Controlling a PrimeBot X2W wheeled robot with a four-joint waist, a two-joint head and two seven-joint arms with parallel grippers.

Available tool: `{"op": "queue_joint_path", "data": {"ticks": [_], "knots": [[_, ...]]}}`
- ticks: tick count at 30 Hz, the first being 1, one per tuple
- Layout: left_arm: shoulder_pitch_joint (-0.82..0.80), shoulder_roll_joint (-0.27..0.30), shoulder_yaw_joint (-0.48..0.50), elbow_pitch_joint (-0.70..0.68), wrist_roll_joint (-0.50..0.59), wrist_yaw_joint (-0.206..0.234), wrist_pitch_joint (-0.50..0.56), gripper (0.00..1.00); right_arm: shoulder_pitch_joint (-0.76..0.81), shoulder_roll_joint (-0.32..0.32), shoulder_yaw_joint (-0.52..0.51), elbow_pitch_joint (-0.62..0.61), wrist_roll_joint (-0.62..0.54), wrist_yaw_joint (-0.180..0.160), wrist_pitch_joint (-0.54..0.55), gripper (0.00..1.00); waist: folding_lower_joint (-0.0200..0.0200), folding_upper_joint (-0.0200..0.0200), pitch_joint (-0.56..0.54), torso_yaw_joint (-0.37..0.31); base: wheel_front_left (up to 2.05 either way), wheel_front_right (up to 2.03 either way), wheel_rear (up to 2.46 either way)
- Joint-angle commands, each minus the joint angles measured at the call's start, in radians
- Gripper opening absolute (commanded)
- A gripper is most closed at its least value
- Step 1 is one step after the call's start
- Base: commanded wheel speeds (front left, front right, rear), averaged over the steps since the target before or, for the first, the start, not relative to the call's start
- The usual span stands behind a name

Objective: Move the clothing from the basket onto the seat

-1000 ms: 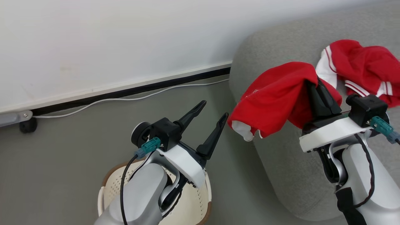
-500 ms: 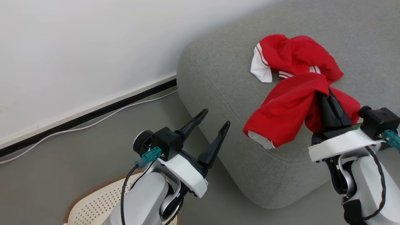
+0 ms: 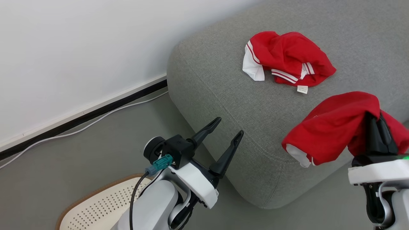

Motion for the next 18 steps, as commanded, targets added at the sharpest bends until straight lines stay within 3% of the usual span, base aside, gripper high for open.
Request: {"op": "queue_joint_path", "data": {"ticks": [1,8,18], "knots": [[-0.028,0.009,0.028,-0.024,-0.006,-0.007,-0.006,1.0,0.01,-0.007,0.002,-0.046,-0.007,0.001,-0.006,0.0,0.0,0.0,0.005,-0.003,0.0,0.0,0.0],[-0.039,0.024,0.031,-0.042,0.01,-0.007,-0.006,1.0,0.014,-0.003,-0.031,-0.05,-0.016,0.001,-0.006,0.0,0.0,0.0,0.052,-0.011,0.0,0.0,0.0],[-0.073,0.058,-0.003,-0.055,0.034,-0.007,-0.006,1.0,-0.203,-0.049,-0.099,0.03,0.049,0.001,-0.006,0.0,0.0,0.0,0.205,0.047,0.0,0.0,0.0]]}}
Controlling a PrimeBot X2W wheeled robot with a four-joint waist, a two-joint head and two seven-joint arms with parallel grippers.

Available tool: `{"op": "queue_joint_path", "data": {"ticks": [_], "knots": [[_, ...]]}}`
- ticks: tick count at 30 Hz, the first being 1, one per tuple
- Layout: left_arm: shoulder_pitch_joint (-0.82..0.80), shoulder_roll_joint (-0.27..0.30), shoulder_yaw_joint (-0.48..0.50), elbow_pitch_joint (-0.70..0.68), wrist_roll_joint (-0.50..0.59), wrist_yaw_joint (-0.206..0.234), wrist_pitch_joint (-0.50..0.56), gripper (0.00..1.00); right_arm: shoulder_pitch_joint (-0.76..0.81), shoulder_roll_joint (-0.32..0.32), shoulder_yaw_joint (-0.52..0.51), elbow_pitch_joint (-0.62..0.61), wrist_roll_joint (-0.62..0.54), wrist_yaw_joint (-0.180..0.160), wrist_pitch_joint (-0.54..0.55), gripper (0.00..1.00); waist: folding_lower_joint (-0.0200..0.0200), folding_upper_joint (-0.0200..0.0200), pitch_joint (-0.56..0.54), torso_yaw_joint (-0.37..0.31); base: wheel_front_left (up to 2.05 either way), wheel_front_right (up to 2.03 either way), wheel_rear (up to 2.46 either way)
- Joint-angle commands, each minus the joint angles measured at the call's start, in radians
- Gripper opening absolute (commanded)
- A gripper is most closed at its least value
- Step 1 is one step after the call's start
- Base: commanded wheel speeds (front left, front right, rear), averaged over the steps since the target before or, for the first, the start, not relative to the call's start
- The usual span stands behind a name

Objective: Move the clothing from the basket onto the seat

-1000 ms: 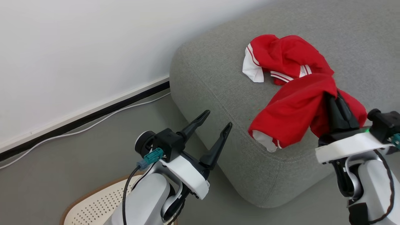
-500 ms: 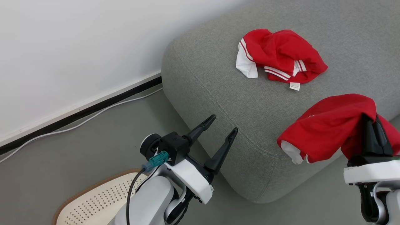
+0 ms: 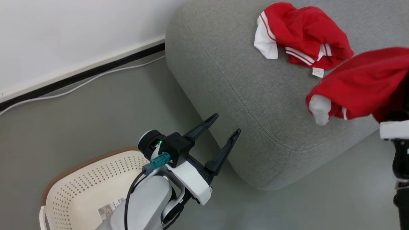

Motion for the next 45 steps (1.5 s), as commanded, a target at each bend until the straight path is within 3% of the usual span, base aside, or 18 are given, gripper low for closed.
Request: {"op": "queue_joint_path", "data": {"ticks": [1,14,22,26,30,37,43,45], "knots": [[-0.062,0.018,0.02,-0.022,0.009,-0.007,-0.006,1.0,-0.071,-0.036,-0.008,-0.01,0.009,0.001,-0.006,0.0,0.0,0.0,0.07,0.044,0.0,0.0,0.0],[-0.139,0.075,-0.021,-0.019,0.015,-0.007,-0.006,1.0,-0.401,-0.187,-0.165,0.117,-0.072,0.001,-0.006,0.0,0.0,0.0,0.253,0.113,0.0,0.0,0.0],[-0.162,0.095,-0.03,-0.034,0.018,-0.007,-0.006,1.0,-0.609,-0.311,-0.211,0.271,-0.185,0.001,-0.006,0.0,0.0,0.0,0.334,0.153,0.0,0.0,0.0],[-0.173,0.102,-0.034,-0.037,0.02,-0.007,-0.006,1.0,-0.734,-0.364,-0.314,0.392,-0.236,0.001,0.003,0.0,0.0,0.0,0.375,0.186,0.0,0.0,0.0],[-0.174,0.119,-0.031,-0.044,0.024,-0.006,-0.006,1.0,-0.854,-0.374,-0.45,0.477,-0.275,0.001,0.022,0.0,0.0,0.0,0.423,0.217,0.0,0.0,0.0],[-0.151,0.158,-0.018,-0.057,0.018,0.008,-0.006,1.0,-0.976,-0.357,-0.55,0.554,-0.366,0.001,0.03,0.0,0.0,0.0,0.502,0.269,0.0,0.0,0.0],[-0.16,0.146,-0.019,-0.069,0.016,0.01,-0.006,1.0,-0.989,-0.323,-0.699,0.621,-0.469,0.001,0.006,0.0,0.0,0.0,0.54,0.32,0.0,0.0,0.0],[-0.162,0.142,-0.015,-0.069,0.014,0.009,-0.006,1.0,-0.973,-0.308,-0.696,0.652,-0.487,0.001,0.002,0.0,0.0,0.0,0.539,0.329,0.0,0.0,0.0]]}}
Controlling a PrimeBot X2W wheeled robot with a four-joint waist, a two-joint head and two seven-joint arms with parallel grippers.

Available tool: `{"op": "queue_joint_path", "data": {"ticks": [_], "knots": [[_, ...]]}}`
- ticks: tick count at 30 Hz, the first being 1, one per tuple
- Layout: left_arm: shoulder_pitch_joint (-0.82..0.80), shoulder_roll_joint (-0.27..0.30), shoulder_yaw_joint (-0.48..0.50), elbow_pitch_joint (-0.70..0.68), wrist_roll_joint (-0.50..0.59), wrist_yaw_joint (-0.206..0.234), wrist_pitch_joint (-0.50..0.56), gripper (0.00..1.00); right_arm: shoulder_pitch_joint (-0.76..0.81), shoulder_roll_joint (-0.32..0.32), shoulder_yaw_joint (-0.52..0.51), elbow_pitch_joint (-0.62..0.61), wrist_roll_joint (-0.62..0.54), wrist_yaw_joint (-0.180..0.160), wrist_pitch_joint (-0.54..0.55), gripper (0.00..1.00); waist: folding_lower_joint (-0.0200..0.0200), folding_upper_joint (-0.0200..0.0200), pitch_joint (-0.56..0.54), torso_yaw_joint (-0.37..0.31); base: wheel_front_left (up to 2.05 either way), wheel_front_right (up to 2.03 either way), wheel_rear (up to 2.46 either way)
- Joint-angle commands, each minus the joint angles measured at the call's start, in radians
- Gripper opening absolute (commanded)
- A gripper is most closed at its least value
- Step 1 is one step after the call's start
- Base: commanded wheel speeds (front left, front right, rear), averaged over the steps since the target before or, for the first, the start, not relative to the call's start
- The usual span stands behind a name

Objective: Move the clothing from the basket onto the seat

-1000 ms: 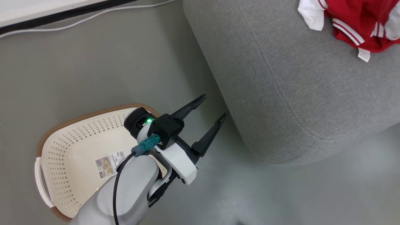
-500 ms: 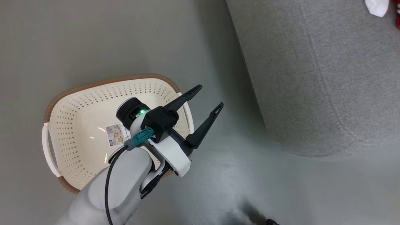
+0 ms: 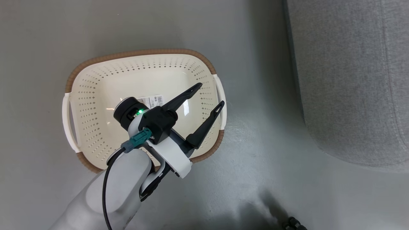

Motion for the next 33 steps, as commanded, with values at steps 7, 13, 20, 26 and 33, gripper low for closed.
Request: {"op": "queue_joint_path", "data": {"ticks": [7,13,20,26,33], "knots": [[-0.004,-0.013,0.038,-0.024,0.004,-0.001,-0.006,1.0,0.125,-0.005,0.077,0.082,0.082,0.001,-0.016,0.24,0.0,0.0,-0.032,0.029,0.0,0.0,0.0],[0.006,-0.029,0.054,-0.022,0.004,-0.004,-0.006,1.0,0.295,0.027,0.176,0.028,0.183,0.001,-0.017,1.0,0.0,0.0,-0.084,0.04,0.0,0.0,0.0],[0.051,-0.054,0.109,-0.008,0.004,-0.007,-0.006,1.0,0.54,0.104,0.33,-0.11,0.319,0.001,-0.017,1.0,0.0,0.0,-0.187,0.053,0.0,0.0,0.0],[0.112,-0.081,0.173,0.014,0.007,-0.009,-0.006,1.0,0.682,0.146,0.456,-0.216,0.393,0.001,-0.017,1.0,0.0,0.0,-0.281,0.073,0.0,0.0,0.0],[0.186,-0.109,0.274,0.047,0.02,-0.01,-0.006,1.0,0.779,0.194,0.601,-0.329,0.422,0.001,-0.017,1.0,0.0,0.0,-0.386,0.115,0.0,0.0,0.0]]}}
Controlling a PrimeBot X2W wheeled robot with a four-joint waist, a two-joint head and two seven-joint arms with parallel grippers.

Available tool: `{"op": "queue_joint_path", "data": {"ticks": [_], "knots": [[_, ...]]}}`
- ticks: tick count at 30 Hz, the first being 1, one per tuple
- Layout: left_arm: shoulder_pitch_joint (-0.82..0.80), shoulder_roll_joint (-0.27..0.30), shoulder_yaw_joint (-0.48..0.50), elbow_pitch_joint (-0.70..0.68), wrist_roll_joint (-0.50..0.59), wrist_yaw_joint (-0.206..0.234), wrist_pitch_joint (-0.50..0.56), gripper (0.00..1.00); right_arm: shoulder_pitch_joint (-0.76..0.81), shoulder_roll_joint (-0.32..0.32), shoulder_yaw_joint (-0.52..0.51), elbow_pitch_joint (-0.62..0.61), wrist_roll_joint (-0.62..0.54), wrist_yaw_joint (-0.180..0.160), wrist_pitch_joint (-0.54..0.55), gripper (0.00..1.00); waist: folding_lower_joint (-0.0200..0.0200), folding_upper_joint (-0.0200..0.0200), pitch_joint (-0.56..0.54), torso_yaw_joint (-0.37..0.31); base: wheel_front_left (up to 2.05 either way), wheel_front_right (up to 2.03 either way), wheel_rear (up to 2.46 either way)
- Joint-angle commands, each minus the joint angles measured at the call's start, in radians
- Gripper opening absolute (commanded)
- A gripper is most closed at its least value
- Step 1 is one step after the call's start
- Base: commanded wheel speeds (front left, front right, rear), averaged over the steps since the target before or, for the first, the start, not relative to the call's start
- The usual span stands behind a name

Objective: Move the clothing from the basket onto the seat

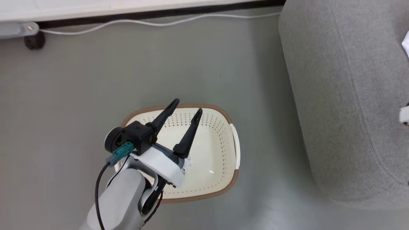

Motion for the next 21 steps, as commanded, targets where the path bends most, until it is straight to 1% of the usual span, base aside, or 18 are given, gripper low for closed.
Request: {"op": "queue_joint_path", "data": {"ticks": [1,6,12,17,20,21], "knots": [[0.026,0.002,0.054,-0.011,0.014,-0.005,-0.006,1.0,0.03,-0.005,0.051,-0.049,0.01,0.001,-0.01,1.0,0.0,0.0,-0.058,0.034,0.0,0.0,0.0],[0.076,-0.014,0.121,0.012,0.023,-0.006,-0.006,1.0,0.059,0.017,0.164,-0.096,0.03,0.001,-0.01,1.0,0.0,0.0,-0.126,0.073,0.0,0.0,0.0],[0.129,-0.033,0.212,0.03,0.034,-0.006,-0.006,1.0,0.099,0.017,0.304,-0.12,0.061,0.001,-0.01,1.0,0.0,0.0,-0.202,0.126,0.0,0.0,0.0],[0.176,-0.039,0.286,0.049,0.058,-0.007,-0.006,1.0,0.137,0.022,0.38,-0.142,0.089,0.001,-0.01,1.0,0.0,0.0,-0.258,0.16,0.0,0.0,0.0],[0.2,-0.043,0.331,0.055,0.071,-0.007,-0.006,1.0,0.159,0.022,0.422,-0.15,0.085,0.001,-0.01,1.0,0.0,0.0,-0.283,0.175,0.0,0.0,0.0],[0.2,-0.043,0.331,0.055,0.071,-0.007,-0.006,1.0,0.159,0.022,0.422,-0.15,0.085,0.001,-0.01,1.0,0.0,0.0,-0.283,0.175,0.0,0.0,0.0]]}}
